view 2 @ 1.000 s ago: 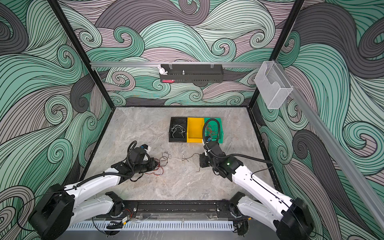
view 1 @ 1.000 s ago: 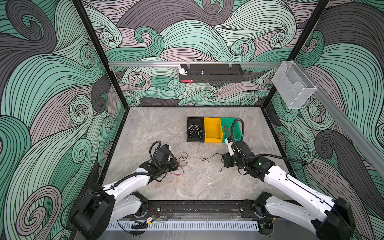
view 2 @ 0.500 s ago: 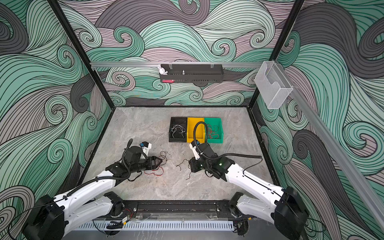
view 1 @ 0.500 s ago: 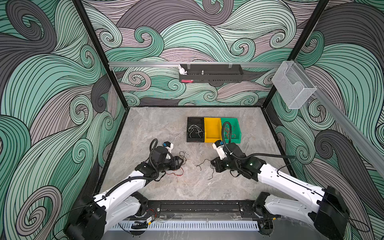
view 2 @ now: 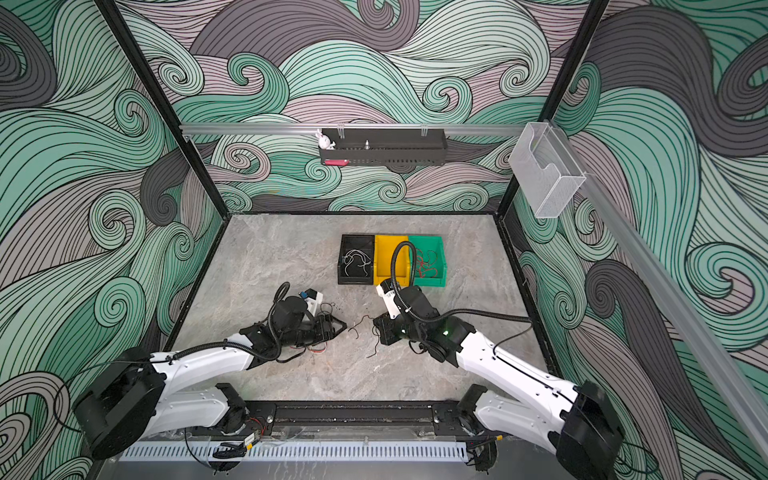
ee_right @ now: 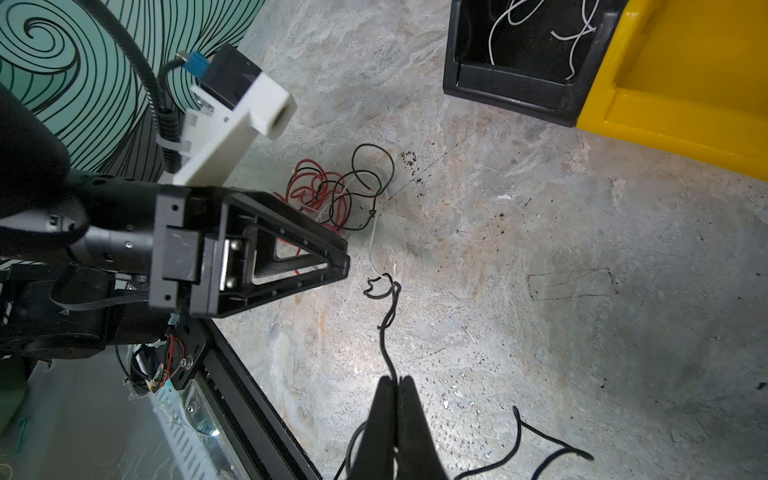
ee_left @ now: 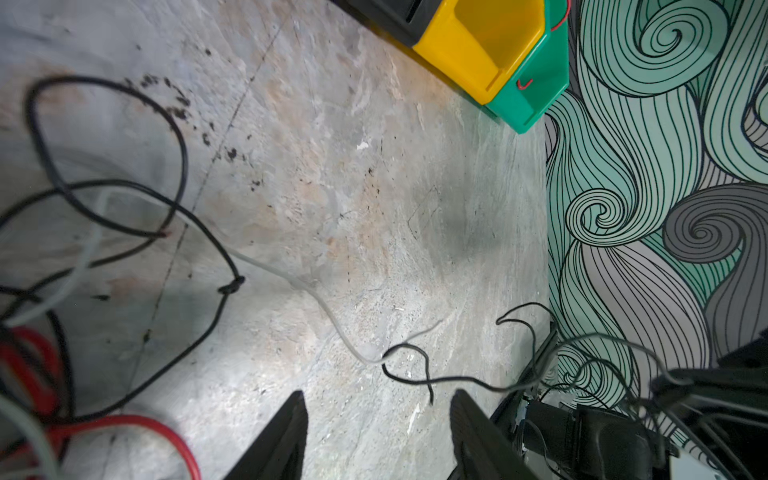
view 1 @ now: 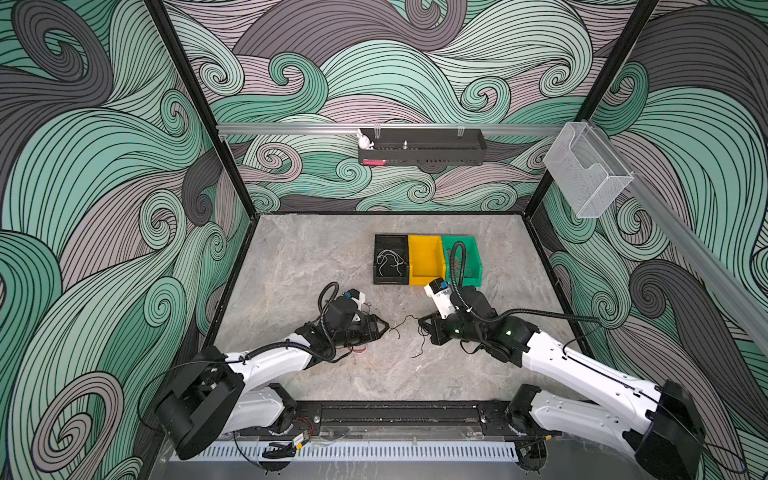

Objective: Untangle the cables

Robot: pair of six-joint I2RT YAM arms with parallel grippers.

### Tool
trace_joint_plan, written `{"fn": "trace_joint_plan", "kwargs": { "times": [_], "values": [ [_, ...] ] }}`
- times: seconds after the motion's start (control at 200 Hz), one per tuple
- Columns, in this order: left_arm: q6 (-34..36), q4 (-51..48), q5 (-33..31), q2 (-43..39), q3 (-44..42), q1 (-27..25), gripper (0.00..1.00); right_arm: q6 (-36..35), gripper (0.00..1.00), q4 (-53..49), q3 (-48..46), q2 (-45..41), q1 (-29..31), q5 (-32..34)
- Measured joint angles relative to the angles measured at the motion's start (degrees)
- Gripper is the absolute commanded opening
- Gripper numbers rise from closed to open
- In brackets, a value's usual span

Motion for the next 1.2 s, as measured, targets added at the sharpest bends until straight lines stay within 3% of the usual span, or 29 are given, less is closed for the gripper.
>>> {"fn": "trace_joint_plan", "kwargs": {
  "times": [0.25,0.485,0.63,0.726,0.911,1.031,1.201],
  "values": [
    [-6.75,5.31,-5.60,4.28,-0.02,-1.53,0.58,-0.20,0.00,0.35,0.00,-1.05,0.35,-0.98],
    [-8.74,6.10,-9.73,6.80,0.02,-1.81,0.54,-0.28,0.00,1.01,0.00,-1.38,0.85,-1.79],
    [-9.35,7.32,-10.01,10.51,0.13,-1.81,0.41,-0.42,0.00,1.09,0.00,-2.10,0.96,-1.90],
    [-9.44,7.82,-10.01,12.13,0.13,-1.81,0.23,-0.44,0.00,1.11,-0.02,-2.45,0.96,-1.86],
    [-9.66,8.59,-10.05,12.44,0.15,-1.81,0.08,-0.48,0.00,1.18,-0.04,-2.67,0.96,-0.31],
    [-9.38,8.57,-10.23,12.11,0.13,-1.81,0.00,-0.70,0.00,1.05,-0.02,-2.54,0.96,2.34],
    [-9.18,7.10,-11.28,9.20,-0.22,-1.81,0.00,-0.90,0.00,-1.07,-0.02,-2.14,0.70,9.07]
  ]
}}
